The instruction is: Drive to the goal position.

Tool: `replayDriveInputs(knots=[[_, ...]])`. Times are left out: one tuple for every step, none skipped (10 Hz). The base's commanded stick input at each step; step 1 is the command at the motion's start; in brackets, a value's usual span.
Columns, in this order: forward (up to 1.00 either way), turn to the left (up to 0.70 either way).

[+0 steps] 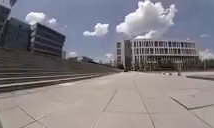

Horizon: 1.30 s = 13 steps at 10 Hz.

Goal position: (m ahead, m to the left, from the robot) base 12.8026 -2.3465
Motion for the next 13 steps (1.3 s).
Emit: replayDriveInputs(knots=[[0.5,0.0],[0.5,0.0],[0.5,0.0],[0.5,0.0],[0.5,0.0],[0.5,0.0],[0.5,0.0],[0.5,0.0],[0.5,0.0],[0.53,0.0],[0.69,0.0],[0.7,0.0],[0.7,0.0]])
